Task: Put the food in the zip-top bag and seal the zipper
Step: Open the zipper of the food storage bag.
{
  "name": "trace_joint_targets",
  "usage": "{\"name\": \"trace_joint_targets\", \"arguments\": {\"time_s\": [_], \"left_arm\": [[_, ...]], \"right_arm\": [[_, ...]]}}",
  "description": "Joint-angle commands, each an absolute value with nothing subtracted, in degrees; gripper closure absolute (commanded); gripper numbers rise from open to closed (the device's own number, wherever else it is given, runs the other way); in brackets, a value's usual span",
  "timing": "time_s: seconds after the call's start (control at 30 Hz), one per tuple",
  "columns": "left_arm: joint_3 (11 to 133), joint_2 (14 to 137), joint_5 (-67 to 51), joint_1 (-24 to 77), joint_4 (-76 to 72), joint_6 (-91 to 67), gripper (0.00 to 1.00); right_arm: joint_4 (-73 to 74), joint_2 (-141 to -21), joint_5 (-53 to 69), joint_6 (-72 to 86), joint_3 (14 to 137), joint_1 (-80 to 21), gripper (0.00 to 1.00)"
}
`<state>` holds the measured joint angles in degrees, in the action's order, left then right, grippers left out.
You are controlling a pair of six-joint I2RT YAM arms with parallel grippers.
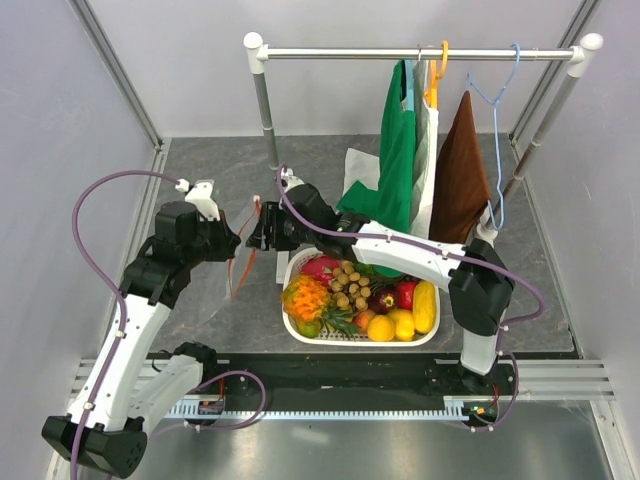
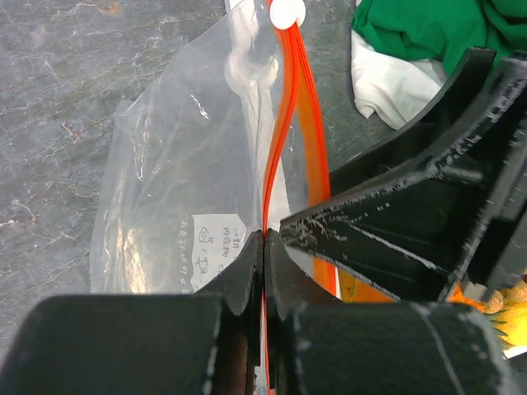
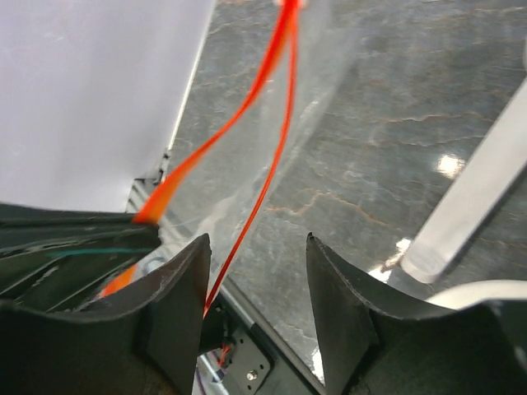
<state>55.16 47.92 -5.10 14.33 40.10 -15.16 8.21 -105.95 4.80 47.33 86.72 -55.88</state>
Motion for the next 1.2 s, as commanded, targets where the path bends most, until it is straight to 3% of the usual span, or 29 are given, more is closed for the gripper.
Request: {"name": "trace_joint_targets", "arguments": {"time_s": [0.0,0.1,0.2,0.27,0.3,0.33,0.6,0.63,0.7,0.77,0.83,0.97,1.17], "left_arm": [[56.4,46.7,-6.0,14.2,37.5,-16.2,0.98],[57.1,46.6,-5.7,14.2,38.1,-15.9,0.98],[59.1,47.5,-3.9,14.2,40.9,-14.9,0.98],[60.3,48.7,-3.2,14.2,43.6,-13.8,0.98],[61.3,49.0,-2.3,14.2,44.3,-12.6,0.98],[61.8,49.2,-1.8,14.2,44.9,-11.7,0.98],[65.8,55.9,1.3,14.1,53.2,4.6,0.98],[65.9,56.2,0.4,14.1,53.3,5.6,0.95],[66.1,57.0,-3.7,14.2,54.0,7.0,0.77],[66.4,59.3,-4.0,14.2,55.1,6.7,0.66],[66.8,61.3,-3.9,14.2,55.6,6.4,0.65],[67.2,60.5,-5.2,14.2,53.4,5.6,0.49],[69.1,60.9,-9.8,14.2,52.3,5.6,0.39]], "right_arm": [[9.2,-106.0,0.7,47.9,86.9,-56.0,0.43],[9.2,-106.3,-1.2,47.1,86.5,-55.8,0.44],[8.7,-106.1,-0.4,46.8,86.0,-55.5,0.55],[8.3,-105.4,-0.3,46.2,85.4,-55.3,0.74],[7.7,-104.9,-0.1,46.0,85.2,-55.1,0.95],[7.4,-104.1,-0.1,45.6,84.6,-55.0,1.0],[6.2,-100.2,-0.2,38.1,84.5,-54.2,1.0],[6.2,-100.2,0.3,37.9,84.8,-54.2,1.0],[5.4,-100.4,2.9,38.0,85.4,-54.3,1.0],[4.7,-100.5,3.9,38.1,85.8,-54.6,1.0],[4.0,-100.4,4.4,38.1,86.0,-54.8,1.0],[3.6,-100.0,6.1,38.3,85.9,-55.2,1.0],[2.4,-100.2,7.2,39.8,85.3,-55.9,1.0]]}}
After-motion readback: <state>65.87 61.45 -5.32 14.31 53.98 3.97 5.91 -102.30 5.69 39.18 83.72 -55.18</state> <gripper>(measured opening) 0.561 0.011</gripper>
